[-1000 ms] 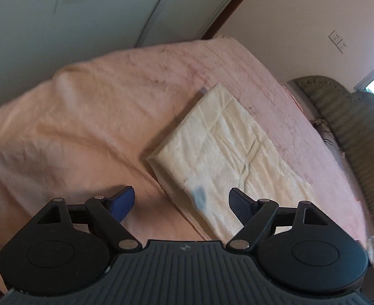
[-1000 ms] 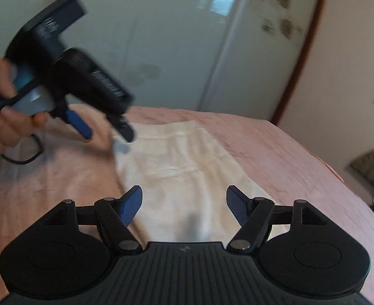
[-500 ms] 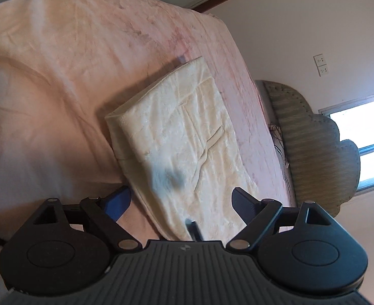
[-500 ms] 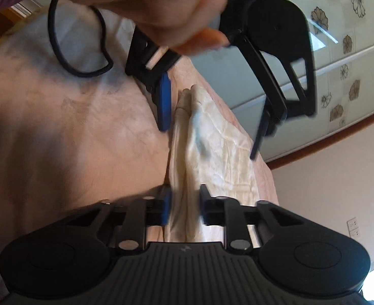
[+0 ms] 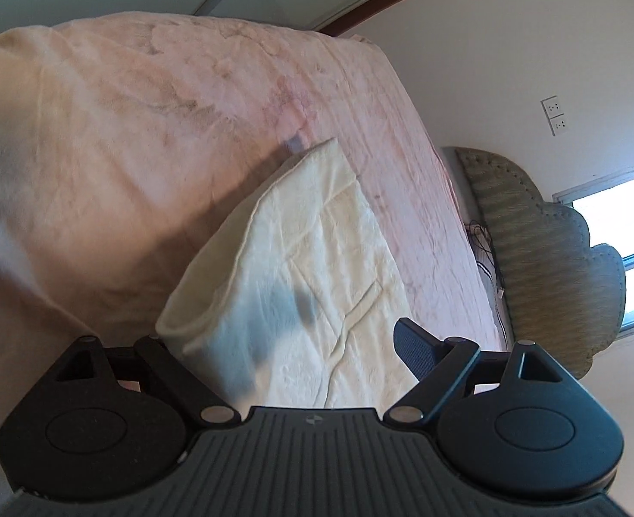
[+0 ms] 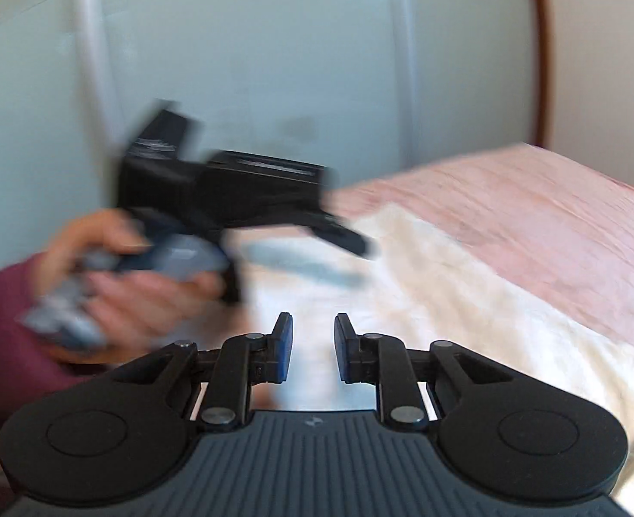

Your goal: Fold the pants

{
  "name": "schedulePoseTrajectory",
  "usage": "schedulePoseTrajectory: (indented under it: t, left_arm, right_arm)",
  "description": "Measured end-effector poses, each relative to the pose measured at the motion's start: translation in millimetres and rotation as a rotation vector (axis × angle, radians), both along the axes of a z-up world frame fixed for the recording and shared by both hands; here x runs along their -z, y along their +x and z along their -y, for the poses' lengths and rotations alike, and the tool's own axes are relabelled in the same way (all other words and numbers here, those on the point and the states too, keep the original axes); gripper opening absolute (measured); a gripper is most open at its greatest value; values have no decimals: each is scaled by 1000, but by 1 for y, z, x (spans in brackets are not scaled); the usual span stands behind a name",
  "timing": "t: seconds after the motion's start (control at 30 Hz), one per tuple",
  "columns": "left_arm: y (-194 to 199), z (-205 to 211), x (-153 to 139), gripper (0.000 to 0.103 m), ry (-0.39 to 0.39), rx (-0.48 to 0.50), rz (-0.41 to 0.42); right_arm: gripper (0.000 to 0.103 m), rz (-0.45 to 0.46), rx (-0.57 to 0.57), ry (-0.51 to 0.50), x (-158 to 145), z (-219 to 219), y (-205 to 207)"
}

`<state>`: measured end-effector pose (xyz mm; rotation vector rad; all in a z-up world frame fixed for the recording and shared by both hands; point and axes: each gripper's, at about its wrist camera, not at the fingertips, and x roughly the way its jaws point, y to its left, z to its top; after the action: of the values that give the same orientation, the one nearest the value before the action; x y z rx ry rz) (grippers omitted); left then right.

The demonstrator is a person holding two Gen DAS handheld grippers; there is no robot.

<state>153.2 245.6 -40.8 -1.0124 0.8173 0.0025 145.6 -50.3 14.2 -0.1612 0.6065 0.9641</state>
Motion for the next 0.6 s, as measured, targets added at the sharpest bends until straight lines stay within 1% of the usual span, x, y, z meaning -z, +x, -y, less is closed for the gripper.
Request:
schedulePoseTrajectory:
  t: [0.03, 0.07, 0.1, 0.13, 0.17, 0.2, 0.23, 0.27, 0.3, 0.37, 0.43, 0.5, 0.6]
  left_arm:
    - [1, 1, -1, 80, 16, -9, -1]
    - [2, 2, -2, 76, 36, -16, -4]
    - [3, 3, -3, 61, 69, -20, -10]
    - [3, 5, -5, 41, 116, -20, -25]
    - [5, 7, -6, 33, 163, -20, -36]
    - [5, 8, -7, 22, 192, -22, -38]
    - [3, 8, -7, 20, 193, -32, -30]
    - [1, 8, -7, 20, 198, -44, -25]
    - [-2, 11, -10, 18, 221, -46, -14]
    - [-7, 23, -22, 17, 300, -44, 20]
    - [-19, 37, -37, 15, 384, -34, 67]
    - [-27, 55, -57, 15, 463, -13, 128]
    - [-40, 85, -82, 15, 540, 27, 199]
  right_arm:
    - [20, -13, 49, -65, 11, -4, 13]
    - [20, -29, 86, -125, 24, -7, 23]
    - [20, -47, 99, -173, 35, -10, 30]
    - [20, -61, 86, -178, 44, -10, 30]
    - [20, -68, 87, -153, 43, -7, 32]
    - [20, -84, 87, -132, 39, -6, 34]
    - [20, -90, 88, -82, 34, 1, 36]
    - [20, -83, 97, -39, 28, -1, 38]
    - [20, -74, 106, -15, 24, -3, 41]
    - [21, -63, 107, 1, 21, -19, 50]
    - [21, -93, 109, -1, 27, -35, 70]
    - [21, -106, 114, 9, 30, -41, 72]
    - [21, -60, 92, 71, 19, -34, 60]
